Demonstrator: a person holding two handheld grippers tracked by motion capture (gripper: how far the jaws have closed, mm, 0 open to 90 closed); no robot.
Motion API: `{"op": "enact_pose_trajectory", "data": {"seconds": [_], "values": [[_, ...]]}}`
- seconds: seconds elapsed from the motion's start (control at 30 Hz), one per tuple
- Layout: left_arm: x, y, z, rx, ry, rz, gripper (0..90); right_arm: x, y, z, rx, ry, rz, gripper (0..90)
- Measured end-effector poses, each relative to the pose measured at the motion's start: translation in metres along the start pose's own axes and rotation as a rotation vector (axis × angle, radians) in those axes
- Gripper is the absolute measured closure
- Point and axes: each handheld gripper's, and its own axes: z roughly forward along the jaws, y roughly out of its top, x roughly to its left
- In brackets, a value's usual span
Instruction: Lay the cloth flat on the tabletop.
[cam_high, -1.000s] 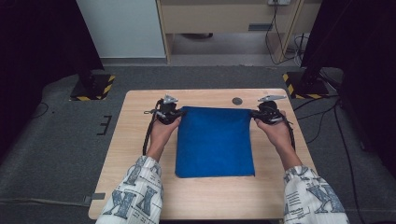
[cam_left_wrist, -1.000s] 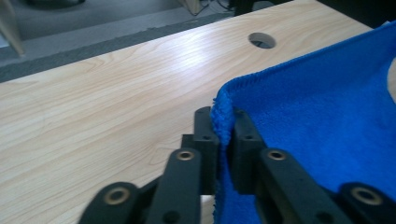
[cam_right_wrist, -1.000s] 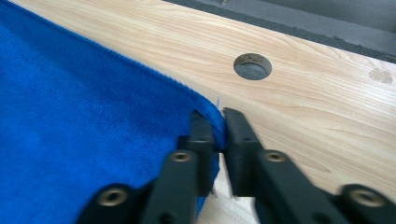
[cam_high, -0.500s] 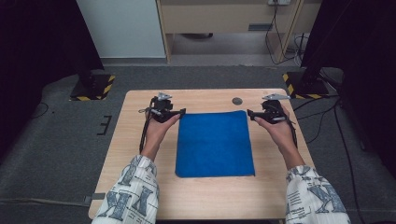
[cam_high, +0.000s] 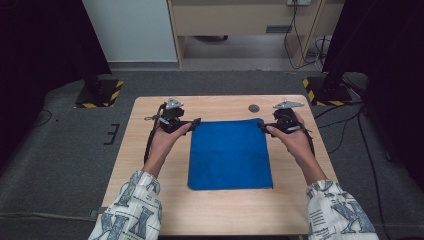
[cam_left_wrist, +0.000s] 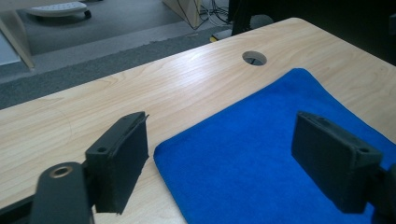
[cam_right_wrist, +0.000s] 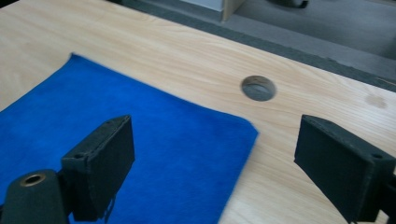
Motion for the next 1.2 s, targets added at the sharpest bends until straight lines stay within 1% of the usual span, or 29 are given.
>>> {"op": "enact_pose_trajectory", "data": {"seconds": [0.03, 0.07, 0.1, 0.13, 0.23, 0.33, 0.47, 0.53, 0.6, 0.7, 0.83, 0.93, 1.03, 1.07, 1.13, 1.2], "values": [[-0.001, 0.0, -0.002, -0.007, -0.006, 0.003, 16.8, 0.003, 0.0, 0.0, 0.004, 0.008, -0.019, 12.5], [-0.001, -0.001, -0.003, -0.011, -0.014, 0.002, 16.0, 0.007, 0.0, -0.001, 0.013, 0.018, -0.025, 13.2], [-0.001, -0.002, -0.005, -0.011, -0.019, 0.001, 14.9, 0.012, 0.0, -0.001, 0.023, 0.041, -0.041, 14.0], [-0.001, -0.004, -0.007, -0.012, -0.024, 0.004, 14.3, 0.016, 0.0, -0.001, 0.023, 0.049, -0.053, 14.6], [0.0, -0.009, -0.011, -0.007, -0.031, -0.001, 13.3, 0.03, 0.0, 0.0, 0.028, 0.087, -0.072, 17.7], [0.004, -0.013, -0.016, -0.007, -0.029, -0.002, 12.5, 0.046, -0.001, 0.003, 0.033, 0.123, -0.099, 20.2], [0.01, -0.022, -0.021, -0.02, -0.03, -0.024, 11.6, 0.064, -0.002, 0.007, 0.044, 0.162, -0.127, 22.8], [0.013, -0.027, -0.023, -0.025, -0.019, -0.04, 10.2, 0.073, -0.003, 0.009, 0.044, 0.182, -0.133, 25.0], [0.016, -0.034, -0.025, -0.029, -0.019, -0.057, 9.9, 0.083, -0.004, 0.012, 0.049, 0.2, -0.155, 27.1], [0.019, -0.043, -0.026, -0.016, -0.022, -0.066, 9.0, 0.097, -0.005, 0.015, 0.055, 0.221, -0.172, 29.5], [0.022, -0.055, -0.027, -0.013, -0.018, -0.09, 9.1, 0.115, -0.007, 0.019, 0.07, 0.246, -0.191, 30.7], [0.024, -0.066, -0.028, -0.004, -0.006, -0.119, 9.1, 0.127, -0.008, 0.021, 0.077, 0.263, -0.202, 32.8], [0.027, -0.076, -0.028, 0.008, 0.013, -0.125, 9.2, 0.141, -0.01, 0.022, 0.071, 0.289, -0.208, 35.7], [0.029, -0.079, -0.028, 0.007, 0.01, -0.133, 9.3, 0.146, -0.011, 0.022, 0.073, 0.296, -0.213, 36.6], [0.031, -0.081, -0.028, 0.016, 0.005, -0.14, 9.5, 0.155, -0.012, 0.023, 0.082, 0.314, -0.231, 38.4], [0.032, -0.081, -0.029, 0.01, 0.013, -0.146, 9.7, 0.165, -0.013, 0.023, 0.079, 0.326, -0.239, 41.2]]}}
